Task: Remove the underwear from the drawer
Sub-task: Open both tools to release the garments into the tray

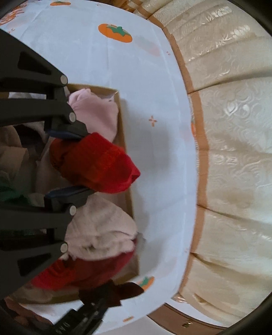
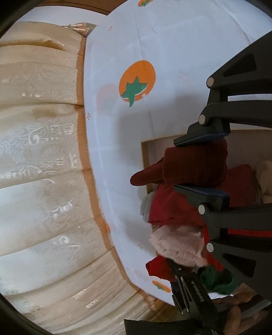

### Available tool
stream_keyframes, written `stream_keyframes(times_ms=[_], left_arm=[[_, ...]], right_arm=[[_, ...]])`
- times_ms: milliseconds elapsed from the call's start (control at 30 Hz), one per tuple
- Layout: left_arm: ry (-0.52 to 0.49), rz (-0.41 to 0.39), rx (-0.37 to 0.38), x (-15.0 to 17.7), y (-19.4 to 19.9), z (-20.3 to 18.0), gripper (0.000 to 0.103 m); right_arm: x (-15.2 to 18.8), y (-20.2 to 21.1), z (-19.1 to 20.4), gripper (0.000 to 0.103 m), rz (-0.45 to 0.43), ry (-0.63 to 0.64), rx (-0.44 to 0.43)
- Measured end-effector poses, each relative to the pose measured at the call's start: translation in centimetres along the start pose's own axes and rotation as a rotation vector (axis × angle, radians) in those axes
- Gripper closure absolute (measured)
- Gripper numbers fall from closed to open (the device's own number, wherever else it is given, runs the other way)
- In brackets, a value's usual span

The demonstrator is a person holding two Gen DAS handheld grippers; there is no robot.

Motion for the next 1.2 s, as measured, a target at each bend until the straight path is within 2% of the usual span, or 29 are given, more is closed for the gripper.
stream_keyframes(times_ms=[233, 333, 400, 533, 800, 1200], left_arm=[[-0.038, 0.012, -0.051, 0.3, -0.3, -0.6, 0.066], [-0.025, 0.008, -0.048, 0.1, -1.0, -0.3, 0.059], [-0.007, 0.004, -0.035, 0.1, -1.4, -0.2, 0.050], [0.020, -0.025, -0.003, 0.4, -1.6, 0.1, 0.046], [0.057, -0.054, -0.017, 0.5, -1.8, 0.5, 0.035], [0.090, -0.072, 0.008, 0.8, -1.5, 0.9, 0.031]], right_arm=[[1.1, -2.2, 0.2, 0.064, 0.045, 0.034, 0.033], [1.1, -2.6, 0.0, 0.064, 0.058, 0.015, 0.032], [1.0, -2.8, 0.0, 0.064, 0.068, 0.018, 0.037], [1.2, -3.0, 0.1, 0.063, 0.073, 0.031, 0.049], [1.5, -3.2, 0.0, 0.059, 0.078, 0.024, 0.065], [1.7, -3.1, 0.1, 0.058, 0.058, 0.024, 0.063]])
Point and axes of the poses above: each gripper's, at about its wrist camera, not at the fingertips, and y roughly against the way its jaws point, z to its left, x to its underside, the point moved 5 cm from there along -y, roughly the way its jaws point, and after that the axes turned 15 degrees about -y, right-handed, at the moved point
